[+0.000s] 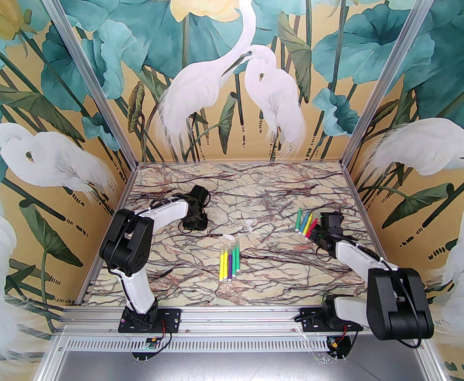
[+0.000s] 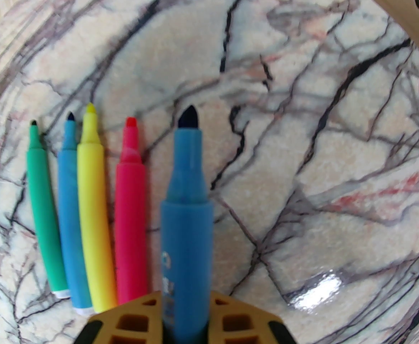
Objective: Open the pen caps
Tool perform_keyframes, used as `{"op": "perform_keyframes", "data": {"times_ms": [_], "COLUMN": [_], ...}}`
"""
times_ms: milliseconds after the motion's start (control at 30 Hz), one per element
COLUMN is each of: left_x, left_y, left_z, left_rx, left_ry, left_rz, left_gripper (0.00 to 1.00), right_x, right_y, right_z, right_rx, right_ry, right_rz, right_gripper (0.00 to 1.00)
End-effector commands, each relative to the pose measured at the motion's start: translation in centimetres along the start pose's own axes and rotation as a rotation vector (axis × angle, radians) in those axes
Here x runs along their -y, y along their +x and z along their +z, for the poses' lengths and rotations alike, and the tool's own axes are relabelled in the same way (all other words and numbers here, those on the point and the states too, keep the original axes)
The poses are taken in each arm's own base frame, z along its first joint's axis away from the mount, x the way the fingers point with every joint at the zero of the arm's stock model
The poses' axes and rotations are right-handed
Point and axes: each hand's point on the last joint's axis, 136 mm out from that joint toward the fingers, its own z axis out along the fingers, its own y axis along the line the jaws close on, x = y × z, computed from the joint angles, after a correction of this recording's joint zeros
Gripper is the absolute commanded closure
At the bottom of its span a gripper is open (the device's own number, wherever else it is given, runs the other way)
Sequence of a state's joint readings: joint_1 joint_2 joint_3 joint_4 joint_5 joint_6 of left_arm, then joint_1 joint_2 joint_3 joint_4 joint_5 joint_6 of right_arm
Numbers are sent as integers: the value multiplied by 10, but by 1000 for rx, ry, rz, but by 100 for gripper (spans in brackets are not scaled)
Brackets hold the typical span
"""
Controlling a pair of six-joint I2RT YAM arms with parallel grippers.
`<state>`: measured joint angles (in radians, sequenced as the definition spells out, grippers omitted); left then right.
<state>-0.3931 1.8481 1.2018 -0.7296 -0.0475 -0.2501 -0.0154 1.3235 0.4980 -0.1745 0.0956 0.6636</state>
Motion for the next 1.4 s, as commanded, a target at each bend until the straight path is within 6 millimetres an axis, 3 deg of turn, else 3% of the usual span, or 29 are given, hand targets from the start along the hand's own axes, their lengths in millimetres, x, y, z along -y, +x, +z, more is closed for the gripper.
{"op": "perform_keyframes", "data": {"times_ms": [0, 733, 1367], "left_x": [-2, -4, 6], "left_y": [1, 3, -9], "left_z": [4, 5, -36], "left_rx": [-19, -26, 109], "left_ry": [-34, -42, 50], "left_rz": [2, 11, 11], "left_gripper": [80, 73, 65], "right_x": [-7, -7, -9], "right_y": [-7, -7, -7], "right_z": [4, 7, 8], "right_rx": [5, -14, -24], "right_ry": [-24, -14, -14], "right_rz": [33, 31, 26], "right_gripper": [90, 85, 78]}}
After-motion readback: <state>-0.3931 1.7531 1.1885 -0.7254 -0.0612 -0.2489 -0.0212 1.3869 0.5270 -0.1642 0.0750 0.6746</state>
